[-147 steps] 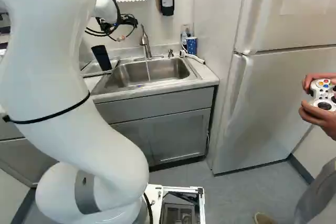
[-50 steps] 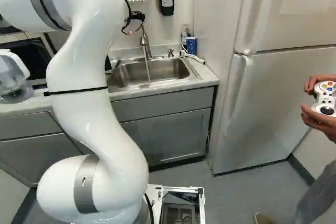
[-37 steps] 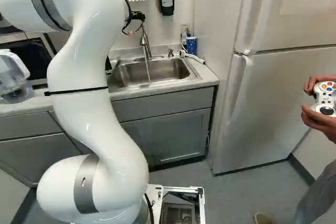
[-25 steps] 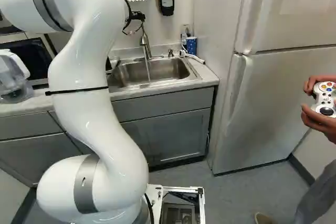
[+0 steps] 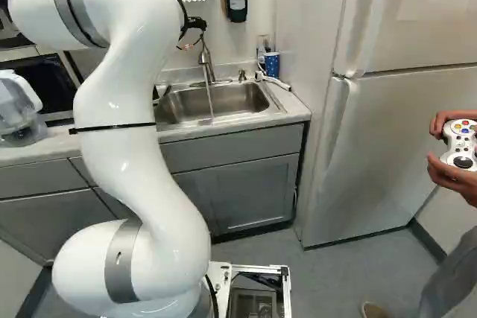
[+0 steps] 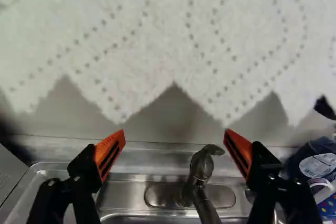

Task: Rinse the cup and place it in the tray

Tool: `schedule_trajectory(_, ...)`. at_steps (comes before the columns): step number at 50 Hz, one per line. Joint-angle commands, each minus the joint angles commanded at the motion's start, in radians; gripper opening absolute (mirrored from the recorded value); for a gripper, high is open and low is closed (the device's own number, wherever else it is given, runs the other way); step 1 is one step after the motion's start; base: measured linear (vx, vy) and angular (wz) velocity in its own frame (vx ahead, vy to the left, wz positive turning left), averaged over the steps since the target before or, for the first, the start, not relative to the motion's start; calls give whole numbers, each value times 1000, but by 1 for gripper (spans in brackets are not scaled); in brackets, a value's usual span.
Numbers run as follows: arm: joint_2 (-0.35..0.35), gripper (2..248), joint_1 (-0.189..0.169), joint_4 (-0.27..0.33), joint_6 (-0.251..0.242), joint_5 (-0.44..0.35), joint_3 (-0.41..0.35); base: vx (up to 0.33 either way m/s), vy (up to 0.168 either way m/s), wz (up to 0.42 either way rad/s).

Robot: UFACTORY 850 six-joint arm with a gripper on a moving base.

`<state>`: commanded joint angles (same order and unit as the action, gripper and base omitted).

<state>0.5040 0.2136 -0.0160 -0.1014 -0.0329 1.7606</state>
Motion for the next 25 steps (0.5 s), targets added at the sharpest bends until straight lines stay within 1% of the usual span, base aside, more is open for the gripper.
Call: schedule_trajectory(25, 0, 247, 0, 0, 0, 18, 0, 0, 0, 0)
